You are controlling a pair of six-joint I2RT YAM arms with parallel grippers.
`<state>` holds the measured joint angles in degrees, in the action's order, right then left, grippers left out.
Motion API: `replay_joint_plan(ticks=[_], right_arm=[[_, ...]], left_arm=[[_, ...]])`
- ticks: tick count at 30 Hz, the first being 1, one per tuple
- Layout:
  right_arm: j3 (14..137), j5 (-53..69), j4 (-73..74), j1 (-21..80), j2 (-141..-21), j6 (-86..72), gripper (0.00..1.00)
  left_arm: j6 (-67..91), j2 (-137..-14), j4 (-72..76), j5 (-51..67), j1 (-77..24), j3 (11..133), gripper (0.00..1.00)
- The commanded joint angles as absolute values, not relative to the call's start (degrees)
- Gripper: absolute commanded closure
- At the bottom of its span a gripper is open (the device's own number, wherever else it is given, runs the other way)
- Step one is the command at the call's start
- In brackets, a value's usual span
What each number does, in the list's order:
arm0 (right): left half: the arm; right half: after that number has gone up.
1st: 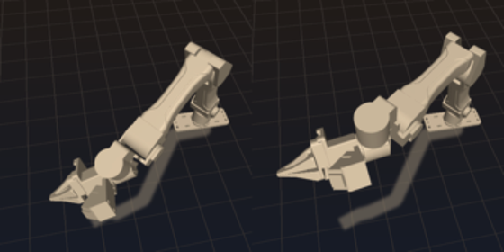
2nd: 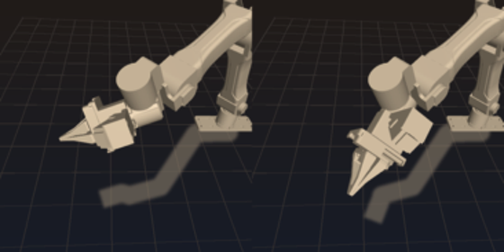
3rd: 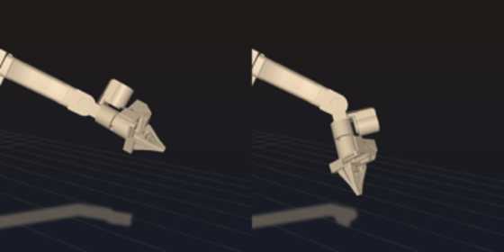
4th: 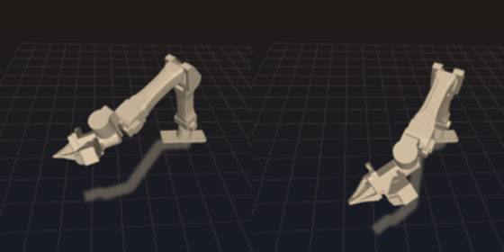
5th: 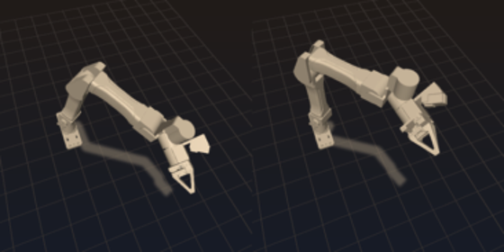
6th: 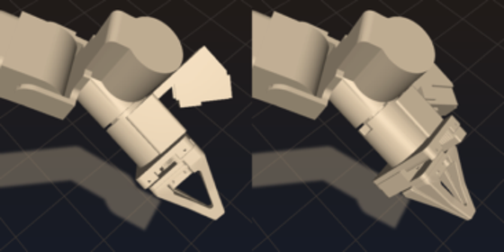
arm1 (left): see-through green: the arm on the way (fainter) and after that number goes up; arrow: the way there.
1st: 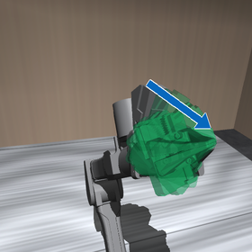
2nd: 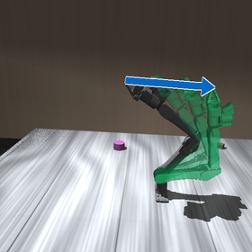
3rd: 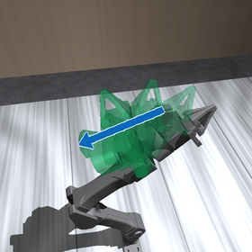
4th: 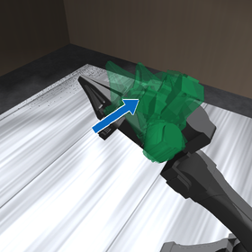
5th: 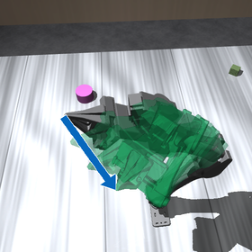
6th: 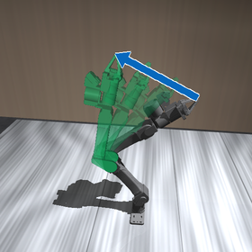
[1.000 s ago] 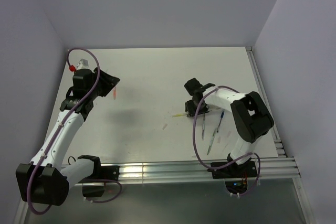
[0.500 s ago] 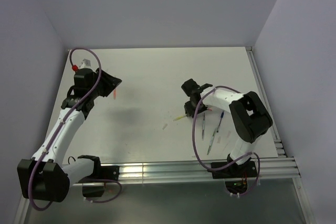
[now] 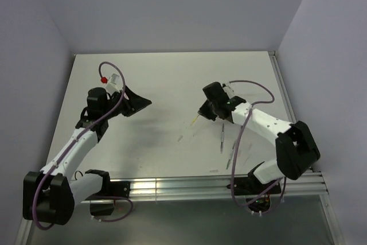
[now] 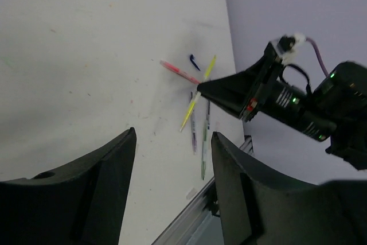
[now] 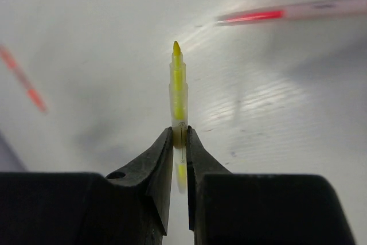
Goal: Insert the pens into the pen caps
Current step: Pick up the pen from the center of the board.
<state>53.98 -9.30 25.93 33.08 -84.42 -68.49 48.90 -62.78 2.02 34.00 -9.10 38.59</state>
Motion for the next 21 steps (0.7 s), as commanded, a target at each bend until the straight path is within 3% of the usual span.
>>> replay_joint_plan(ticks=[1, 8, 21], right_arm=[[54.05, -4.15, 16.01, 34.10, -78.41, -56.88, 1.00], [54.75, 5.80, 8.80, 37.26, -70.76, -53.09, 1.00], [62.04, 2.20, 7.74, 46.23, -67.23, -50.45, 1.00]], left_arm=[[52.10, -56.00, 18.96, 39.82, -11.60, 32.62, 0.39], [53.52, -51.51, 29.26, 40.51, -14.24, 28.91, 0.36], [50.19, -52.47, 26.99, 42.98, -20.56, 31.81, 0.39]])
